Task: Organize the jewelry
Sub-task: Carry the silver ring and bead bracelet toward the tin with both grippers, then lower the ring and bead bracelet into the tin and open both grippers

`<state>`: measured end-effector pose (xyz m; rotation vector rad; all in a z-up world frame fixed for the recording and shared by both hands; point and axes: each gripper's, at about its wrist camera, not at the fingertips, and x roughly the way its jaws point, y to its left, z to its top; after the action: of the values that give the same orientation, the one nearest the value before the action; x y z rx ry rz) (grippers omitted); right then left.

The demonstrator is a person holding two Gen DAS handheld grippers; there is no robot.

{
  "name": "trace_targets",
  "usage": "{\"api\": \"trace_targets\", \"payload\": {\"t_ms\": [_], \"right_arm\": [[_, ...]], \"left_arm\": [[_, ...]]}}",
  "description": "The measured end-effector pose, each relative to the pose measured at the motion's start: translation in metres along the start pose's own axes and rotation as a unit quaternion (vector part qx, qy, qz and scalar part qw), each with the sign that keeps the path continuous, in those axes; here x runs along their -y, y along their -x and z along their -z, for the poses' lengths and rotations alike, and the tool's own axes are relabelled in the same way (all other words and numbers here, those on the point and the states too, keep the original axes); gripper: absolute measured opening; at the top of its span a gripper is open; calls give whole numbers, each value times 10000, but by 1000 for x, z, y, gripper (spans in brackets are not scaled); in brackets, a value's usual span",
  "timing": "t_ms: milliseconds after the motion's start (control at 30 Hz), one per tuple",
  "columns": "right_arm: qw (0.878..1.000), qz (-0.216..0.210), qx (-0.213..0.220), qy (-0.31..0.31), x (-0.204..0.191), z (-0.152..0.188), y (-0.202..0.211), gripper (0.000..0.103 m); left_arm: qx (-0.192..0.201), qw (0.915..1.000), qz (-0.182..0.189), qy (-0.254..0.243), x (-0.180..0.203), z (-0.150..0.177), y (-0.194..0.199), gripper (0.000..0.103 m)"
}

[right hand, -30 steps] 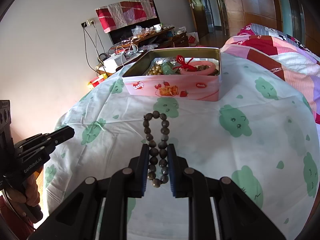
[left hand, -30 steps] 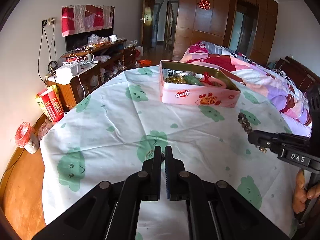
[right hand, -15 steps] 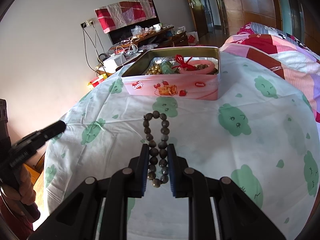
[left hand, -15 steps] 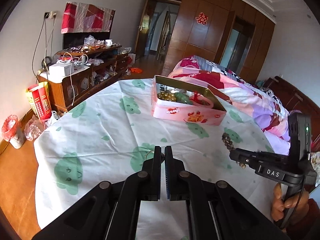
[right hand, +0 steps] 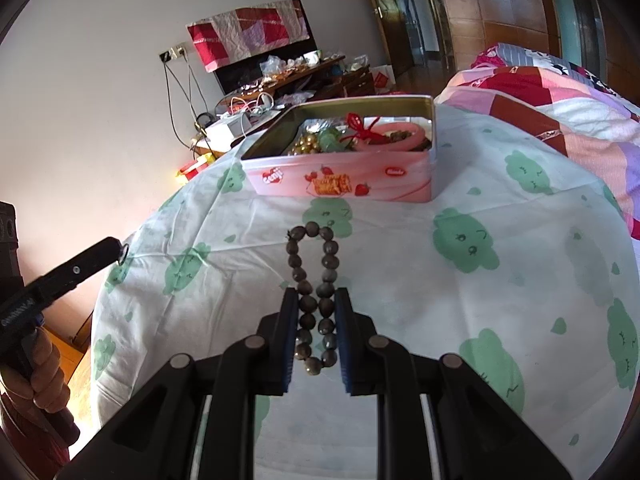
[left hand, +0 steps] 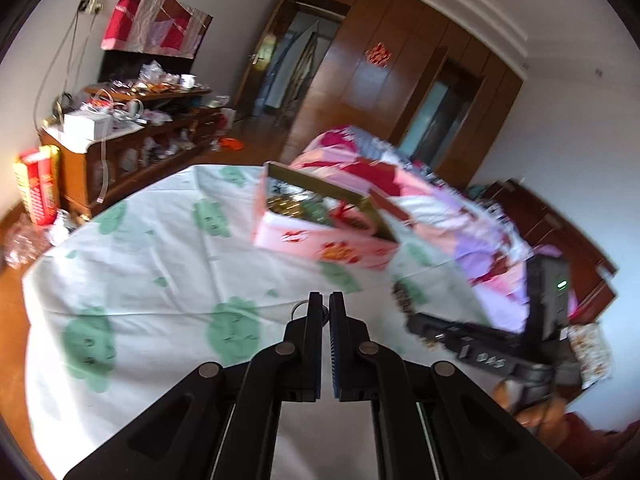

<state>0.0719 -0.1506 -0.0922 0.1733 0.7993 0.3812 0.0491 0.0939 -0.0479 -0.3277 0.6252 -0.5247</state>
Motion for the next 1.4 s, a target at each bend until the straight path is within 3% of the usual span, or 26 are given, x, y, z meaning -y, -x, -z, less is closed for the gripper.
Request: {"api": "trace_targets", "payload": {"t_ms": [200, 400, 567, 700, 1000, 1300, 1400], "right_arm": [[9998, -1, 145, -101, 3, -5, 9, 21], [9997, -11, 203, -135, 6, -9, 11, 21], [9998, 27, 104, -188, 11, -6, 4, 21], [9997, 14, 93, -240, 17, -5, 3, 21], [9988, -56, 159, -462, 30, -9, 3, 21], [9974, 144, 490, -516, 49, -42, 15, 21], [9968, 226, 615, -461, 50, -60, 13, 21]], "left_arm": [[148, 9975, 603, 324, 1, -9, 6, 2], [179, 9953, 811, 507, -1, -16, 4, 2], [125, 9978, 554, 347, 1, -23, 1, 2], [127, 9950, 804, 586, -5, -28, 0, 2], [-26, 9970, 692, 341, 15, -36, -26, 2], [-107, 9969, 764, -173, 43, -67, -77, 2], [-52, 9978, 572, -343, 45, -81, -93, 2]]}}
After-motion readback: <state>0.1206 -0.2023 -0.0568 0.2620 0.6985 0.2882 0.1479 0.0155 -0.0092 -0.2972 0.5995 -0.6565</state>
